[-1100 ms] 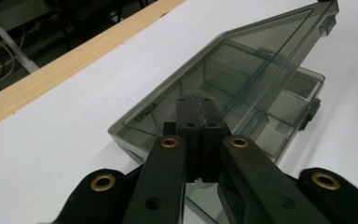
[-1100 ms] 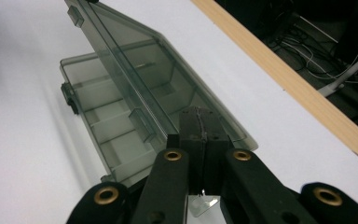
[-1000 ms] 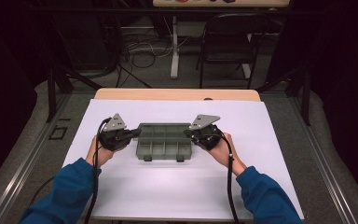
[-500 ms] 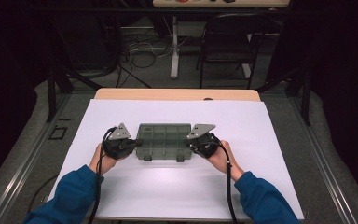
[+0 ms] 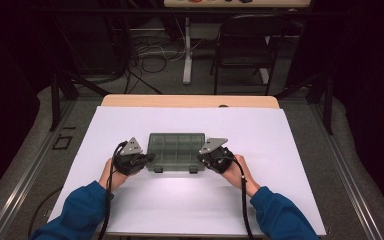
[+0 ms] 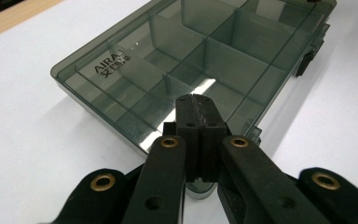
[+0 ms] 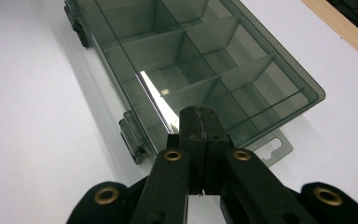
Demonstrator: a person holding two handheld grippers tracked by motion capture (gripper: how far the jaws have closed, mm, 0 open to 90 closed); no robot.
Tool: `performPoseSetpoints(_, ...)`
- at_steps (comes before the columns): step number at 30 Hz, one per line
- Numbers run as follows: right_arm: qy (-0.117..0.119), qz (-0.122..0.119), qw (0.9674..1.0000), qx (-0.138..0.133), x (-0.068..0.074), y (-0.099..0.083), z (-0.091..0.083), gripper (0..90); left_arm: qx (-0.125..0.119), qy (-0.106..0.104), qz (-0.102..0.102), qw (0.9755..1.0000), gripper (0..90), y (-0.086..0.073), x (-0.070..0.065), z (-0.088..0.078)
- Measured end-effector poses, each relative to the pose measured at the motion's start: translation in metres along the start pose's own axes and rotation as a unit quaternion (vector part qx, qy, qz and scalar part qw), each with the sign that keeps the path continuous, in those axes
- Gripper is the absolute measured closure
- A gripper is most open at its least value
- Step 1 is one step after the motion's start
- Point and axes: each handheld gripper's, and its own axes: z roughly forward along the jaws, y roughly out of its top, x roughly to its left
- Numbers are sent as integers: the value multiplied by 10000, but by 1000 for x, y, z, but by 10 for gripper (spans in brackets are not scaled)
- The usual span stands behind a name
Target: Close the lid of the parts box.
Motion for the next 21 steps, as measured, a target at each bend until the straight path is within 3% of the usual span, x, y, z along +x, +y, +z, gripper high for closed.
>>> performPoseSetpoints(9,-89,32,9999,-81,3,-2,0,900,-153,164,-4,9997,882,-4,-5,0)
performPoseSetpoints(15,-185,120,9994,-282,1,-3,-7,790,-295,144,-28,9995,699,-2,-5,-4)
performPoseSetpoints(21,-210,196,9986,-447,1,-2,-18,562,-397,321,-128,9986,372,2,-9,-10)
